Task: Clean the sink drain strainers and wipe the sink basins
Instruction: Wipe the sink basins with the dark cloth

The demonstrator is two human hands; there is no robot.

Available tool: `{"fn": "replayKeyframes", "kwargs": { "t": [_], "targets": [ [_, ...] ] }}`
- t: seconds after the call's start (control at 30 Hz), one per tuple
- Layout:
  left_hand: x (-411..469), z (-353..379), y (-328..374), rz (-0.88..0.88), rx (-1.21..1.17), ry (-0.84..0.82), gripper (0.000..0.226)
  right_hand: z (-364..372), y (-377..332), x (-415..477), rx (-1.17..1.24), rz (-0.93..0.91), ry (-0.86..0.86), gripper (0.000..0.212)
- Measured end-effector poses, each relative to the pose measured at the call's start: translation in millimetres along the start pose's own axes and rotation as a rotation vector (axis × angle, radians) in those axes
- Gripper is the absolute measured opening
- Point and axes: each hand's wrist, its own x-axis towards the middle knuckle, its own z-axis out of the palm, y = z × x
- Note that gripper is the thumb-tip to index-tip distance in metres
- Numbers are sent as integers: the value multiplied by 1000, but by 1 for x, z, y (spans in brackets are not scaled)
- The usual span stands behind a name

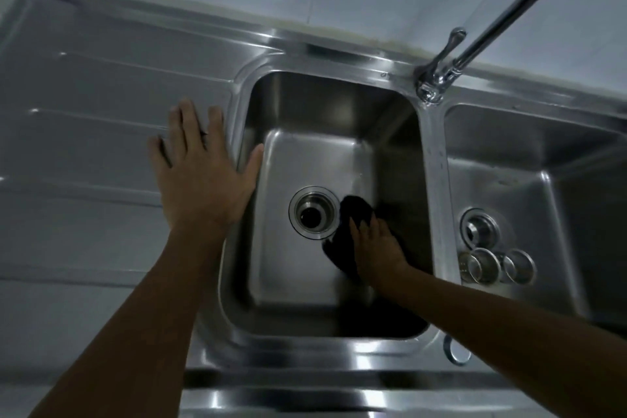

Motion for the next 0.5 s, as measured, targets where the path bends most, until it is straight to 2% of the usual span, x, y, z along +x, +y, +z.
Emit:
{"fn": "replayKeyframes", "kwargs": {
  "t": [0.1,0.2,0.23,0.3,0.33,0.4,0.5],
  "targets": [
    [0,-1,0,4,15,-7,88,11,-4,-13,-86,-230,-38,72],
    [-2,-2,-1,12,0,-1,88,9,-12,-11,-220,-517,80,69],
    [-2,-2,-1,19,-2,5,88,9,-16,-9,-253,-615,174,66],
    [-1,-1,-1,28,-1,15,88,13,-25,-5,-269,-721,507,61],
    [0,0,-2,28,1,17,88,15,-32,-1,-213,-722,634,59],
    [0,2,-2,22,4,16,89,14,-52,8,-12,-678,754,56],
    [1,5,0,20,14,28,90,-12,-96,36,235,-460,677,60]
  ]
}}
